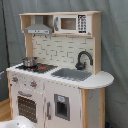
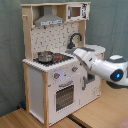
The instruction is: Play with the kitchen
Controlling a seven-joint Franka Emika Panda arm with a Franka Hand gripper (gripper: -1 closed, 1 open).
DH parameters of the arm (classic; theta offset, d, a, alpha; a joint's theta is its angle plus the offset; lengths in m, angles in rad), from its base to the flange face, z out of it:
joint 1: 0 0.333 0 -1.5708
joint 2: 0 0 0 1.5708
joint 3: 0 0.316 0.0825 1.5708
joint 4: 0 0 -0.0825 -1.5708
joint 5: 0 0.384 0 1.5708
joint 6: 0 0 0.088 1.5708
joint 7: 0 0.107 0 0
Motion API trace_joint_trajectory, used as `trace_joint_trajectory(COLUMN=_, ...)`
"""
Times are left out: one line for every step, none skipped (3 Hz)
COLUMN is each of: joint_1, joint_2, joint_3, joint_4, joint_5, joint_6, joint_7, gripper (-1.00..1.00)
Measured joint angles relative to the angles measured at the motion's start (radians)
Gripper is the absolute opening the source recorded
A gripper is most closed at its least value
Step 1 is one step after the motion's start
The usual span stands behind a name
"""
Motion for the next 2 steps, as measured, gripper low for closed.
trace_joint_trajectory(joint_1=0.041, joint_2=0.033, joint_3=-0.043, joint_4=-0.005, joint_5=0.008, joint_6=-0.061, joint_7=-0.064, gripper=1.0)
trace_joint_trajectory(joint_1=0.073, joint_2=0.064, joint_3=-0.092, joint_4=-0.01, joint_5=0.011, joint_6=-0.11, joint_7=-0.124, gripper=1.0)
